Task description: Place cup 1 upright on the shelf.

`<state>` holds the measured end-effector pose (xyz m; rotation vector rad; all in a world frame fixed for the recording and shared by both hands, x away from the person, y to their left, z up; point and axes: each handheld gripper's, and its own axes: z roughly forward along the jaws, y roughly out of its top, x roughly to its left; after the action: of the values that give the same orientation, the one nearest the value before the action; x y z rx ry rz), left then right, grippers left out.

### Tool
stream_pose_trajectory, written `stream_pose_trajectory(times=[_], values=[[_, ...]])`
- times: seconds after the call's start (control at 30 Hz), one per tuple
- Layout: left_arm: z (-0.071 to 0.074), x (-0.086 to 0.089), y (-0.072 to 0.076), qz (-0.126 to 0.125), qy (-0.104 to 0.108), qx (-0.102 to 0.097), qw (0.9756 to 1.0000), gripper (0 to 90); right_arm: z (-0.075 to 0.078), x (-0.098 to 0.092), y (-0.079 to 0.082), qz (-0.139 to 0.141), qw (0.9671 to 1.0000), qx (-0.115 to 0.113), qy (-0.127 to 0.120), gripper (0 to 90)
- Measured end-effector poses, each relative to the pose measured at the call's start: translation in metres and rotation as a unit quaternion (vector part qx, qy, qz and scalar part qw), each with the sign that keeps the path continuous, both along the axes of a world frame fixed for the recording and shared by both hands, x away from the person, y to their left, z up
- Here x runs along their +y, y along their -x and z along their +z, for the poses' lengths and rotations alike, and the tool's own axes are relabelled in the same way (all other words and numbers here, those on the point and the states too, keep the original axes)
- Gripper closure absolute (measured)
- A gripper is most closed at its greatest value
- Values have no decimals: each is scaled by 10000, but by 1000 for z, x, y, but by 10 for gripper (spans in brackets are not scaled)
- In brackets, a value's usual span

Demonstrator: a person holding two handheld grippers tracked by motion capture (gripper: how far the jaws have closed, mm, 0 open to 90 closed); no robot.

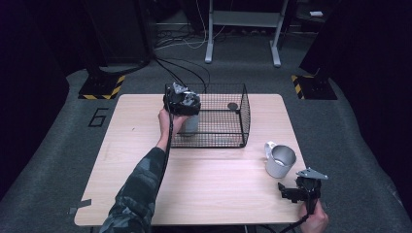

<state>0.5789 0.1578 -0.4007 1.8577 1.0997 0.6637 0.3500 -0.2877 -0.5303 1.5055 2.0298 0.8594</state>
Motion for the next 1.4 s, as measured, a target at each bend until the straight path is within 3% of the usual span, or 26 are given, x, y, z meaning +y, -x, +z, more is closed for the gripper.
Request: stream_pose_trajectory(times=[0.13, 0.43, 0.9, 1.1, 1.23, 1.27, 1.4], values=[[-1, 2, 2, 31, -6, 21, 10000, 40, 0, 0, 0, -1, 10000, 1, 0, 0], [-5, 11, 3, 133, 251, 74, 9996, 39, 0, 0, 0, -2, 10000, 1, -2, 0], [-4, 11, 5, 180, 269, 72, 9995, 38, 0, 0, 0, -2, 10000, 1, -2, 0], [-3, 10, 7, 169, 249, 6, 9995, 34, 0, 0, 0, -5, 10000, 1, -4, 0], [0, 8, 9, 151, 252, -157, 9994, 1, 0, 0, 0, -1, 10000, 2, -2, 0], [3, 7, 10, 153, 170, -240, 9994, 1, 0, 0, 0, -2, 10000, 1, -2, 0], [3, 7, 10, 158, 192, -262, 9993, 0, 0, 0, 0, -4, 10000, 0, -3, 0]])
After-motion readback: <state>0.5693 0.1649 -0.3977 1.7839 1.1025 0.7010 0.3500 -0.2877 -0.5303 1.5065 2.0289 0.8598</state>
